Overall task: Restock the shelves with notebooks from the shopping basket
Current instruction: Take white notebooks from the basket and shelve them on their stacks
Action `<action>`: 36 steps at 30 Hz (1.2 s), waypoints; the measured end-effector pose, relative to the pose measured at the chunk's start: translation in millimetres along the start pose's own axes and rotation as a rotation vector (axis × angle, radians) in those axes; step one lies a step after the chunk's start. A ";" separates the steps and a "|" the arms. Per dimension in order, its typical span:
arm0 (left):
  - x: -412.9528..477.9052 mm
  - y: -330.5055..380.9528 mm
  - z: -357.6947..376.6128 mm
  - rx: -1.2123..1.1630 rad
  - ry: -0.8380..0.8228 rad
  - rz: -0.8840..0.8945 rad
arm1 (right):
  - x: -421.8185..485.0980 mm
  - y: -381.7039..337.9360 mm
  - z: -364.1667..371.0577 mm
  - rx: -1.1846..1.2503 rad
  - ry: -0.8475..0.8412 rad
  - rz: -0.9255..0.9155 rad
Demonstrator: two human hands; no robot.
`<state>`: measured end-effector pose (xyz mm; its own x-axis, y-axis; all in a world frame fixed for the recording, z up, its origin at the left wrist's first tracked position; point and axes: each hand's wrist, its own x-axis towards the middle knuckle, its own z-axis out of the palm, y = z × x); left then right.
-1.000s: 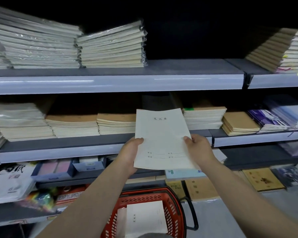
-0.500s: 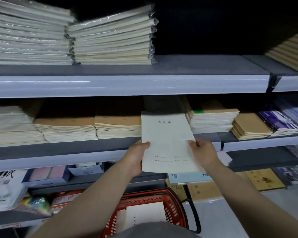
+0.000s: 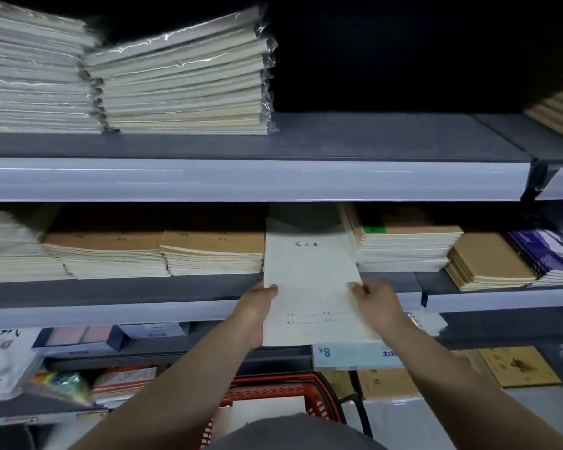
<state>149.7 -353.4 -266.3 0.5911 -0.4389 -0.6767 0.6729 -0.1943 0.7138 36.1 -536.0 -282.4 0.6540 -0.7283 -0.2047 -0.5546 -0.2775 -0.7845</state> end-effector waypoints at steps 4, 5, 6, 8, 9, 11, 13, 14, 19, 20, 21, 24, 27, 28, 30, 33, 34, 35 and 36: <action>11.5 3.8 2.6 0.005 0.044 -0.027 | 11.7 2.9 2.5 0.037 -0.042 0.036; 14.2 6.2 2.8 0.015 0.065 -0.031 | 13.7 2.2 3.3 0.044 -0.048 0.047; 17.5 9.2 3.1 0.034 0.093 -0.032 | 16.4 1.3 3.7 0.046 -0.049 0.054; 25.1 16.2 4.2 0.062 0.153 -0.035 | 21.7 -1.5 3.1 0.051 -0.052 0.087; 28.9 19.8 5.4 0.060 0.171 -0.038 | 23.8 -3.3 2.3 0.070 -0.058 0.128; 37.2 26.5 8.6 0.047 0.188 -0.036 | 25.5 -5.1 -1.3 0.157 -0.106 0.251; 44.7 31.3 11.5 0.039 0.221 -0.041 | 23.8 -3.1 -6.5 0.261 -0.228 0.359; 47.3 32.8 12.3 0.040 0.235 -0.044 | 23.2 -1.1 -8.8 0.293 -0.301 0.371; 48.2 31.3 7.9 0.043 0.142 -0.099 | 26.3 2.4 -9.8 0.383 -0.355 0.335; 46.6 29.1 5.9 0.017 0.099 -0.107 | 27.7 0.6 -7.8 0.395 -0.335 0.334; 44.4 26.3 3.6 -0.007 0.056 -0.123 | 29.0 -1.7 -5.7 0.406 -0.312 0.332; 35.2 18.1 -3.2 0.019 -0.138 -0.195 | 34.6 -7.7 0.8 0.417 -0.225 0.313; 33.0 16.3 -5.9 -0.003 -0.214 -0.217 | 38.8 -12.0 8.0 0.455 -0.076 0.346; 33.8 16.0 -5.1 -0.070 -0.197 -0.208 | 39.2 -12.1 11.0 0.531 -0.018 0.392; 35.7 15.7 -0.9 -0.186 -0.152 -0.173 | 37.3 -13.8 16.4 0.753 0.066 0.502; 39.2 15.9 6.4 -0.263 -0.109 -0.128 | 34.1 -20.7 20.9 1.029 0.103 0.571; 40.2 16.6 8.8 -0.287 -0.097 -0.123 | 33.3 -23.0 21.3 1.072 0.099 0.588; 41.3 17.4 11.1 -0.307 -0.087 -0.118 | 32.9 -25.3 21.6 1.090 0.082 0.608; 42.5 18.2 12.9 -0.319 -0.080 -0.113 | 32.5 -27.2 21.5 1.091 0.050 0.626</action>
<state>181.3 -386.9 -279.7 0.4762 -0.5004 -0.7231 0.8449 0.0323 0.5340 83.5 -538.6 -280.3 0.3998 -0.5772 -0.7120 -0.0334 0.7671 -0.6406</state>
